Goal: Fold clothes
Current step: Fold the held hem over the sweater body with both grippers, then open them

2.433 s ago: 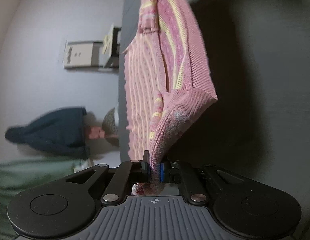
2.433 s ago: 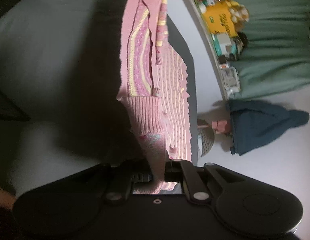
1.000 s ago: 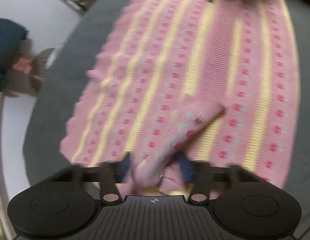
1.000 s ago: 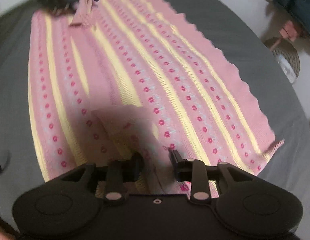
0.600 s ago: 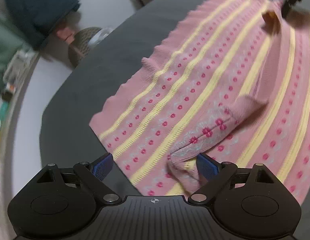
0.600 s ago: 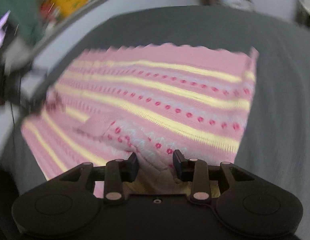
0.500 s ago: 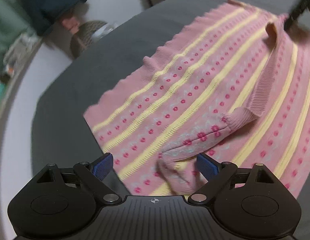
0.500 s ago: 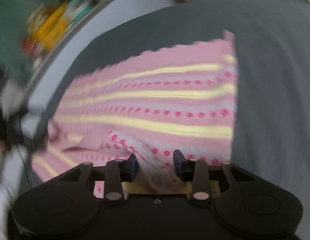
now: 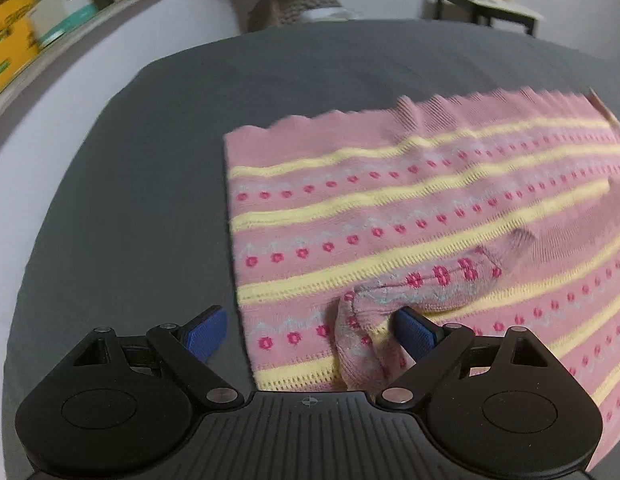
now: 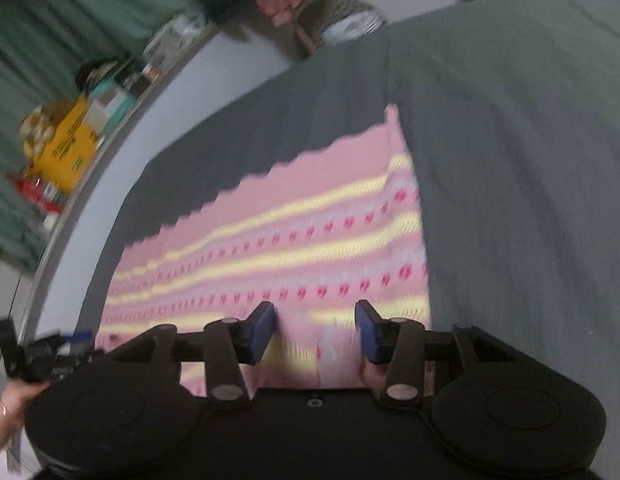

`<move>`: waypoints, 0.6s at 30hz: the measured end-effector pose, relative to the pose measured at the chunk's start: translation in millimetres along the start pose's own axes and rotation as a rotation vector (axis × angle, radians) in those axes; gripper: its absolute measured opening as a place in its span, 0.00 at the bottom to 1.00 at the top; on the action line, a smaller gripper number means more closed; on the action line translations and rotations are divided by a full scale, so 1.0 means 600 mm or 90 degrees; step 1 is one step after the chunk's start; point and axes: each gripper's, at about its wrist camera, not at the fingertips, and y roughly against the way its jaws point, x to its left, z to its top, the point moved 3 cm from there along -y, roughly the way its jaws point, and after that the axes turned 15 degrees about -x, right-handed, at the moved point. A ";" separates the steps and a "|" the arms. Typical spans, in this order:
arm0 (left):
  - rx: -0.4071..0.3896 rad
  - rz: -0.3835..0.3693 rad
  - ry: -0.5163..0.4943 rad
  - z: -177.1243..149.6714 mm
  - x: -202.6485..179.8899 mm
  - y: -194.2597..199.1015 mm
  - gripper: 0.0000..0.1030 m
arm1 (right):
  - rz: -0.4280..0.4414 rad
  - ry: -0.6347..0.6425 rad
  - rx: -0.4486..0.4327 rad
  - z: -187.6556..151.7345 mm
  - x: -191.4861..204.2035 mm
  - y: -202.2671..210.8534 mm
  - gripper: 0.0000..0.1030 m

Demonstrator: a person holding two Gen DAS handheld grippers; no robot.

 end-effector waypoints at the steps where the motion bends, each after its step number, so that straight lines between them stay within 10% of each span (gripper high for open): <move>1: -0.009 0.002 0.019 0.002 0.005 0.004 0.89 | -0.005 0.005 -0.018 0.007 0.000 0.006 0.44; 7: -0.121 0.024 -0.064 0.009 -0.018 0.059 0.89 | 0.126 0.013 0.008 0.003 0.021 0.032 0.44; 11: -0.232 -0.100 -0.081 0.003 -0.054 0.105 0.89 | 0.146 0.046 0.060 -0.035 0.038 0.021 0.44; 18: -0.162 -0.165 -0.029 -0.011 -0.102 0.052 0.89 | 0.047 0.042 0.039 -0.055 0.042 -0.014 0.49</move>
